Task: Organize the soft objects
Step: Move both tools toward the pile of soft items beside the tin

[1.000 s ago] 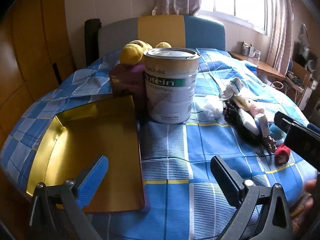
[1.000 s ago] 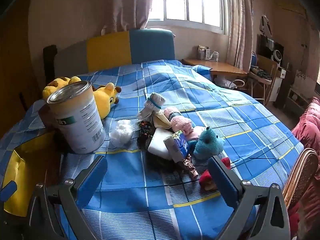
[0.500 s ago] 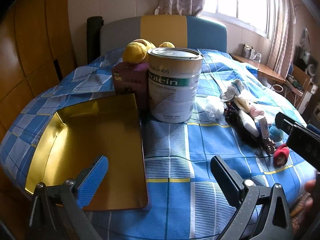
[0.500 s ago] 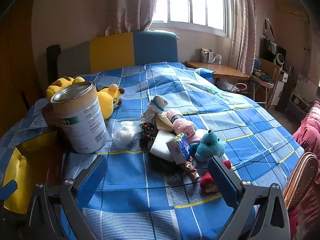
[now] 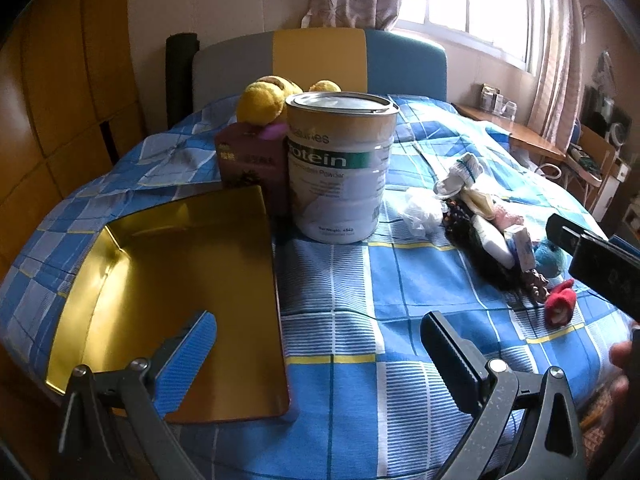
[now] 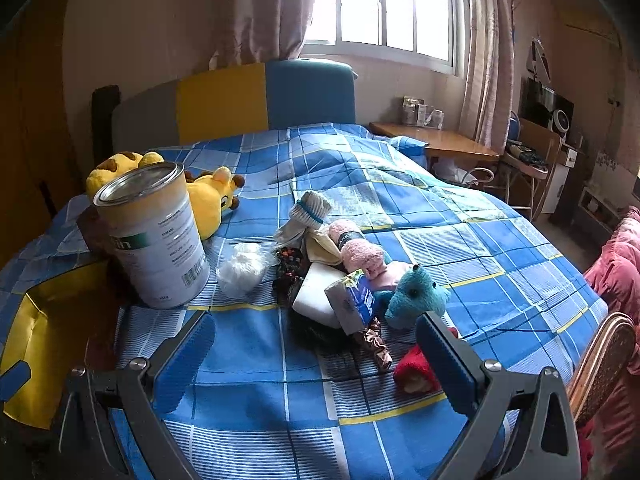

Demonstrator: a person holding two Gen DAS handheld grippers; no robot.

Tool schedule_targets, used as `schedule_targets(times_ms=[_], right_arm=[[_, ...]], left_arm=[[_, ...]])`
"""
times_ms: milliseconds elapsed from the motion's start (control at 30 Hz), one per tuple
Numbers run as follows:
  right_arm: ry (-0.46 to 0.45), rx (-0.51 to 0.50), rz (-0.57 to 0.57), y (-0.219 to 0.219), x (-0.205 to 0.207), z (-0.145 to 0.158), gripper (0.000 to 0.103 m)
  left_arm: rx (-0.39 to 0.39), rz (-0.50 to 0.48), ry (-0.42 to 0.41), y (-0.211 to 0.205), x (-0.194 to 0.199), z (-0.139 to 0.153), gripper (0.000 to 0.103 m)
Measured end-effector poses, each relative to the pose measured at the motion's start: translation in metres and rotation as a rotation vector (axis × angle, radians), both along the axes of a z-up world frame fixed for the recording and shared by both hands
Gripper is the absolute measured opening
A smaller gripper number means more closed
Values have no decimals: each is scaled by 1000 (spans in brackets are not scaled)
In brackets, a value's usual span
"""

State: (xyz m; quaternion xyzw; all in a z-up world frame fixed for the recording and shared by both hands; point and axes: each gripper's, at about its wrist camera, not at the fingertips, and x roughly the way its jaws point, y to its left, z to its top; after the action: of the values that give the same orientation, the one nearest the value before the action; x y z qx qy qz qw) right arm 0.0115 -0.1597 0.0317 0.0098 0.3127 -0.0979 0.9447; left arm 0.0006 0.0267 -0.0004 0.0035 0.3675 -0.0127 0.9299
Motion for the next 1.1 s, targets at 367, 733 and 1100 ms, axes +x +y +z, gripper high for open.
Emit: schedule_targets(times_ms=[367,733,1100], right_arm=[[-9,10,-14,-14,5,5,102],[-16,23,-41,-31,11,9,102],[-72,22,-77,-63,29,30,102]], left_arm=[[-31,-39,17,-4,0,-3,103],[-28,-70,24,-9,1,-4,103],[-59,-96,33,-14,4,-3,103]])
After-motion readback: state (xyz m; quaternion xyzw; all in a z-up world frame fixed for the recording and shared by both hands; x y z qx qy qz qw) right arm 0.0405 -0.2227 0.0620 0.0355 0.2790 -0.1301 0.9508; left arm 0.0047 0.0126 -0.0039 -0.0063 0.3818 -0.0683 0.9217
